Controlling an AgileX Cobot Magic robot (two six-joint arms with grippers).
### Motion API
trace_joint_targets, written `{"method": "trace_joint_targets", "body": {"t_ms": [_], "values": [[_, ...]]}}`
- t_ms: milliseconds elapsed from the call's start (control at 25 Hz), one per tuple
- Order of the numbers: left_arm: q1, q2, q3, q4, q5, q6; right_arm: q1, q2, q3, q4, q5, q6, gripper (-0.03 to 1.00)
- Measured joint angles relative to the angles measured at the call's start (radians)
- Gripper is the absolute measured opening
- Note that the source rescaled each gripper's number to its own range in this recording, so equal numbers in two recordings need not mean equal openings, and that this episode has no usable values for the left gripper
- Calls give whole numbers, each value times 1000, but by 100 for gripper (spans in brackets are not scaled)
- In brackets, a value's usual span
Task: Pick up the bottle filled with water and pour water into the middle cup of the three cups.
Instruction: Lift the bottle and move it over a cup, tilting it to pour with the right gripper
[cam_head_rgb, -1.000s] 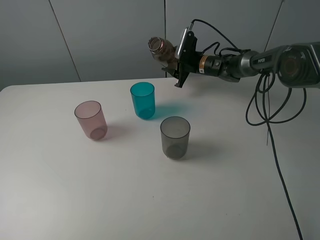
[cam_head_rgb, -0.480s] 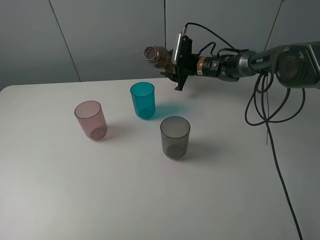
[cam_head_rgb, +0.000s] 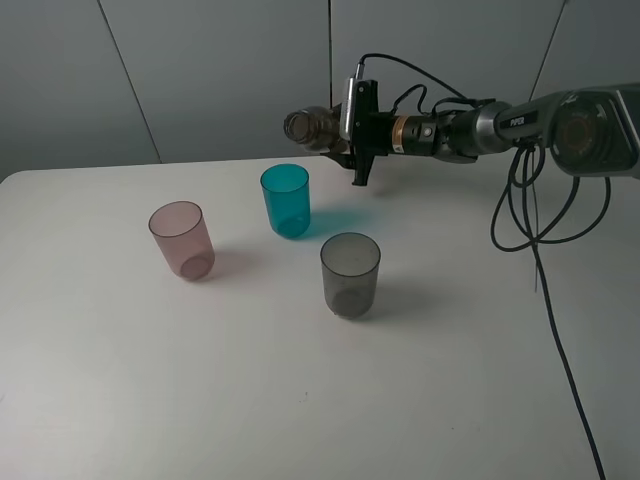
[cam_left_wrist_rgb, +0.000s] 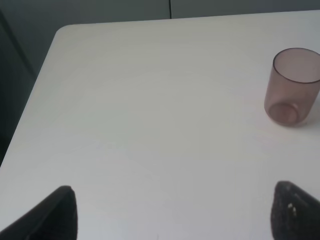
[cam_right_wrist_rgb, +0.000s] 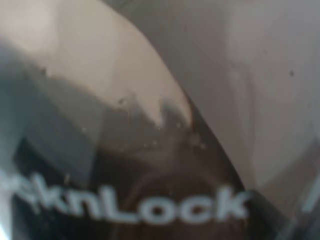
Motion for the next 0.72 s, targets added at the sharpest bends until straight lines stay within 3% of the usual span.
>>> {"method": "trace_joint_targets", "body": {"t_ms": [720], "values": [[0,0,0,0,0,-2,0,-25,0,-53,30,-77,0]]}}
